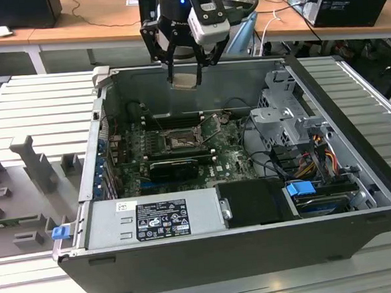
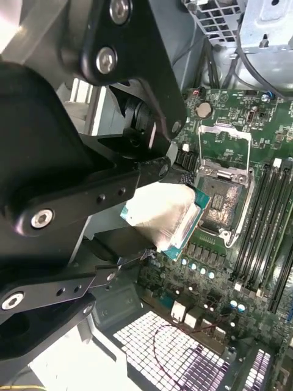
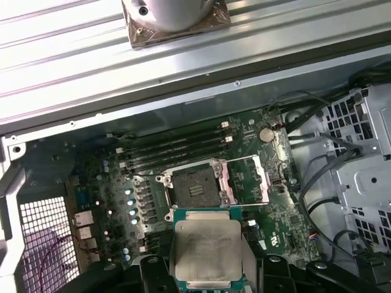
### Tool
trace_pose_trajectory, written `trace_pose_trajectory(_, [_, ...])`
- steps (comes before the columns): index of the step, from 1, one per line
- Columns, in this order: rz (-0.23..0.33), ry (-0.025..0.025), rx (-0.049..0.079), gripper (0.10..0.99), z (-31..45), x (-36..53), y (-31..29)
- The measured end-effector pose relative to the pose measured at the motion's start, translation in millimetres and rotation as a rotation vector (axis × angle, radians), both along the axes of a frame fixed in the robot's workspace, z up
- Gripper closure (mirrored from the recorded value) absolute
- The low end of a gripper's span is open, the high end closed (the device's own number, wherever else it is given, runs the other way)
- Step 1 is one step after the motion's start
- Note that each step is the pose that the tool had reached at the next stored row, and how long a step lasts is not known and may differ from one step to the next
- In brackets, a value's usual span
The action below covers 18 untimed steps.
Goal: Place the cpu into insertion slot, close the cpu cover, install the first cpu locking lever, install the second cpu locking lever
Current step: 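Place the cpu into insertion slot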
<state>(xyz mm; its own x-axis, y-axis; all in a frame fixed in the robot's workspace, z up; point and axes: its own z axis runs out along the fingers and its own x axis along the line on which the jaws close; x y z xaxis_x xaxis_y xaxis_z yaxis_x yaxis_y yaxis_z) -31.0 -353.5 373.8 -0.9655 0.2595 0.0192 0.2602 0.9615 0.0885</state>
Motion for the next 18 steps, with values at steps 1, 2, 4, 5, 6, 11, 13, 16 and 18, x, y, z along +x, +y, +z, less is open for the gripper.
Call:
trace_pose_trajectory(1, [-0.019,0.0,0.0,0.561,0.0,0.0,0.0])
trace_pose_trajectory(2, [-0.038,0.0,0.0,0.561,-0.1,0.0,0.0])
trace_pose_trajectory(4, [-0.082,0.0,0.0,0.561,-0.2,0.0,0.0])
trace_pose_trajectory(5, [-0.11,0.0001,0.0,0.561,-0.2,0.0,0.0])
trace_pose_trajectory(6, [-0.121,0.0,0.0,0.561,-0.3,0.0,0.0])
trace_pose_trajectory(11, [-0.207,0.0001,0.0,0.561,-0.5,0.0,0.0])
trace_pose_trajectory(13, [-0.231,0.0,0.0,0.561,-0.6,0.0,0.0])
trace_pose_trajectory(16, [-0.276,0.0,0.0,0.561,-0.6,0.0,0.0])
trace_pose_trajectory(18, [-0.3,0.0,0.0,0.561,-0.6,0.0,0.0])
